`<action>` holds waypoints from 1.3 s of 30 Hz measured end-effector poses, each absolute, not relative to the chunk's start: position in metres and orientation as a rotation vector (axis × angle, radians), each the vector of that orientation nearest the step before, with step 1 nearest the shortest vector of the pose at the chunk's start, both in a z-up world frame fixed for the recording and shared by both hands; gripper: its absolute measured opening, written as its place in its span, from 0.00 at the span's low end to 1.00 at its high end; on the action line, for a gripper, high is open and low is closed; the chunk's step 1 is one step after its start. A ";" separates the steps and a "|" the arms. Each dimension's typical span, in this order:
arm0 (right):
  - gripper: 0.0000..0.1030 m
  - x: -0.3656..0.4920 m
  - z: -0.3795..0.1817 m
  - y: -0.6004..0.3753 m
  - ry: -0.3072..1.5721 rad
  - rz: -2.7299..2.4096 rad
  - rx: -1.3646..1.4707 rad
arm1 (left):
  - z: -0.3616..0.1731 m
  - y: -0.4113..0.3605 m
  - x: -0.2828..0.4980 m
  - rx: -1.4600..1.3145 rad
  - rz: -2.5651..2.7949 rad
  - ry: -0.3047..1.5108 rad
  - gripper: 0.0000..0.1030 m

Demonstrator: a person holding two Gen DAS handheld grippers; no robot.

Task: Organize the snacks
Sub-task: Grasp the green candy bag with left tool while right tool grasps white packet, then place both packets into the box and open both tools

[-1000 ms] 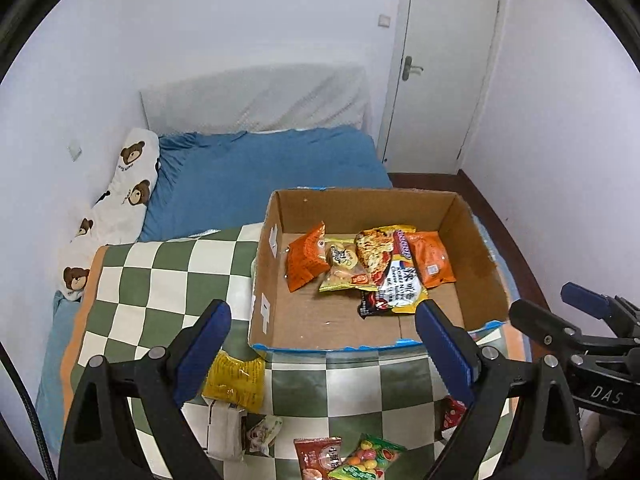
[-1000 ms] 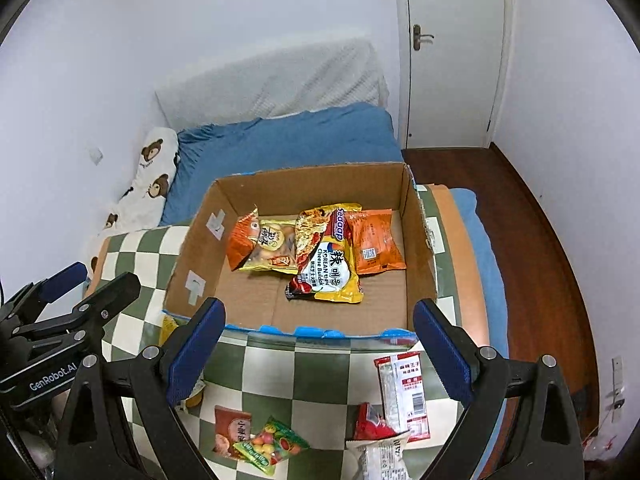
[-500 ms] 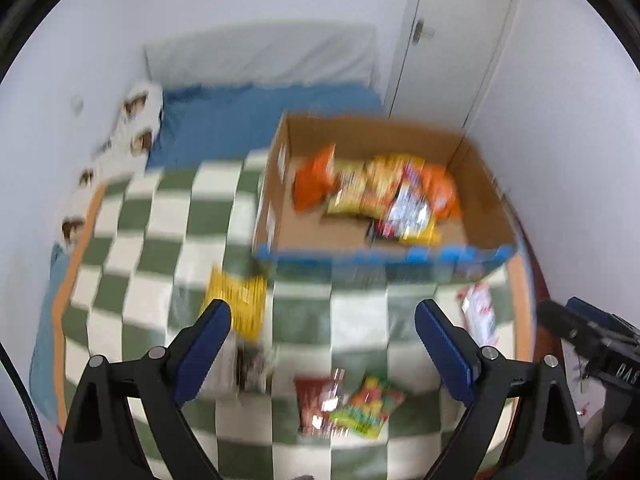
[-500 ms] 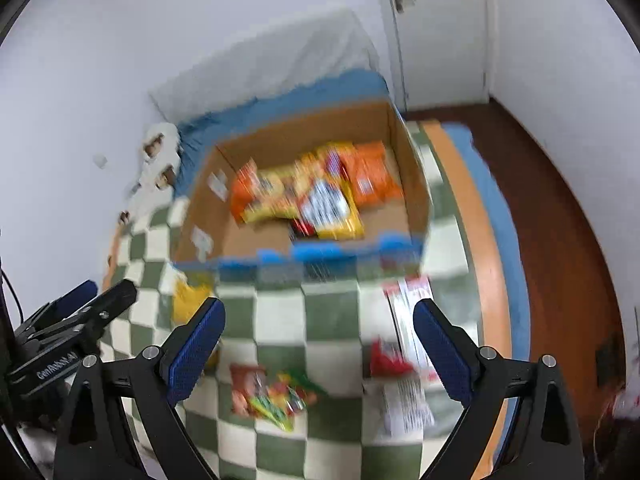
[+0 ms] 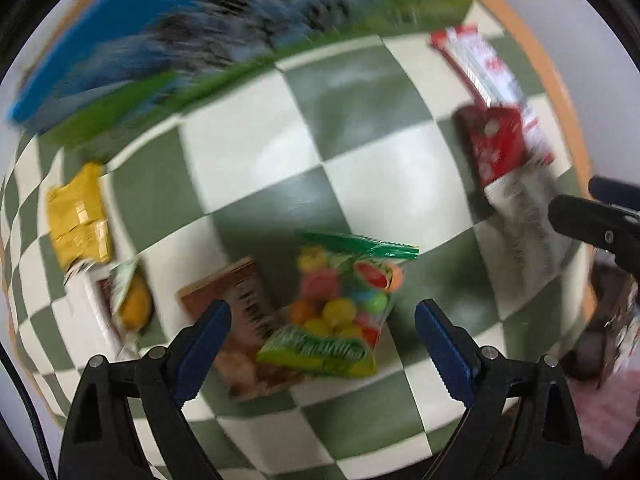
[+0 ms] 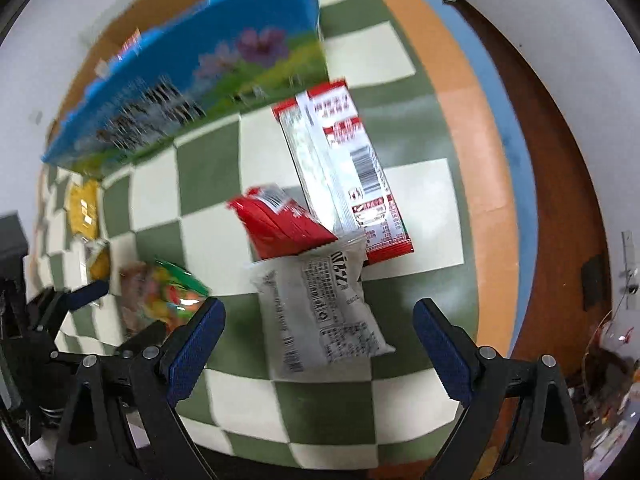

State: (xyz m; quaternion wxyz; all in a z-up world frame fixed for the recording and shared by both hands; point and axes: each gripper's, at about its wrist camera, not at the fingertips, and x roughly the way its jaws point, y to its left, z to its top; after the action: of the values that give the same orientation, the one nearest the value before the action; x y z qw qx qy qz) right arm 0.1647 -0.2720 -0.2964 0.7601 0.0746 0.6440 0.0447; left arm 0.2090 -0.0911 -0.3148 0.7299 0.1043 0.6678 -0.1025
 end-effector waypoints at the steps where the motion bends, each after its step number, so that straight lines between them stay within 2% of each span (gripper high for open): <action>1: 0.89 0.167 -0.306 -0.269 1.418 0.104 0.147 | -0.321 -0.095 0.211 0.211 -0.238 1.485 0.66; 2: 0.82 0.169 -0.313 -0.268 1.432 0.106 0.139 | -0.324 -0.094 0.213 0.172 -0.235 1.500 0.53; 3: 0.62 0.169 -0.320 -0.267 1.449 0.104 0.131 | -0.326 -0.091 0.215 0.123 -0.218 1.513 0.53; 4: 0.57 0.169 -0.328 -0.266 1.467 0.106 0.132 | -0.327 -0.084 0.217 0.032 -0.197 1.526 0.53; 7: 0.53 0.159 -0.332 -0.268 1.465 0.101 0.176 | -0.332 -0.064 0.215 -0.177 -0.154 1.577 0.53; 10: 0.53 0.144 -0.340 -0.266 1.525 0.141 0.259 | -0.341 -0.055 0.206 -0.276 -0.140 1.619 0.53; 12: 0.54 0.137 -0.346 -0.264 1.562 0.168 0.296 | -0.351 -0.059 0.203 -0.243 -0.155 1.652 0.54; 14: 0.61 0.134 -0.351 -0.261 1.592 0.165 0.316 | -0.355 -0.067 0.202 -0.201 -0.157 1.651 0.54; 18: 0.63 0.131 -0.360 -0.250 1.598 0.151 0.247 | -0.353 -0.080 0.203 -0.133 -0.144 1.606 0.53; 19: 0.63 0.131 -0.361 -0.247 1.595 0.151 0.220 | -0.351 -0.083 0.202 -0.115 -0.143 1.590 0.49; 20: 0.63 0.131 -0.362 -0.240 1.587 0.149 0.186 | -0.349 -0.086 0.200 -0.108 -0.144 1.583 0.49; 22: 0.52 0.126 -0.364 -0.237 1.559 0.120 0.142 | -0.346 -0.088 0.194 -0.102 -0.139 1.568 0.48; 26: 0.49 0.120 -0.357 -0.245 1.528 0.109 0.196 | -0.331 -0.085 0.178 -0.113 -0.139 1.537 0.47; 31: 0.49 0.117 -0.324 -0.254 1.481 0.164 0.303 | -0.284 -0.077 0.170 -0.167 -0.177 1.458 0.47; 39: 0.49 0.163 -0.207 -0.235 1.262 0.347 0.373 | -0.164 -0.042 0.228 -0.268 -0.227 1.249 0.48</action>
State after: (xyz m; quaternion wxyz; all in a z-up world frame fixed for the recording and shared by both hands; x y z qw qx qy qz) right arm 0.1632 -0.2350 -0.2071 0.7773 0.1724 0.5834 0.1604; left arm 0.2276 -0.0422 -0.1638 0.7969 -0.1247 0.5816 -0.1058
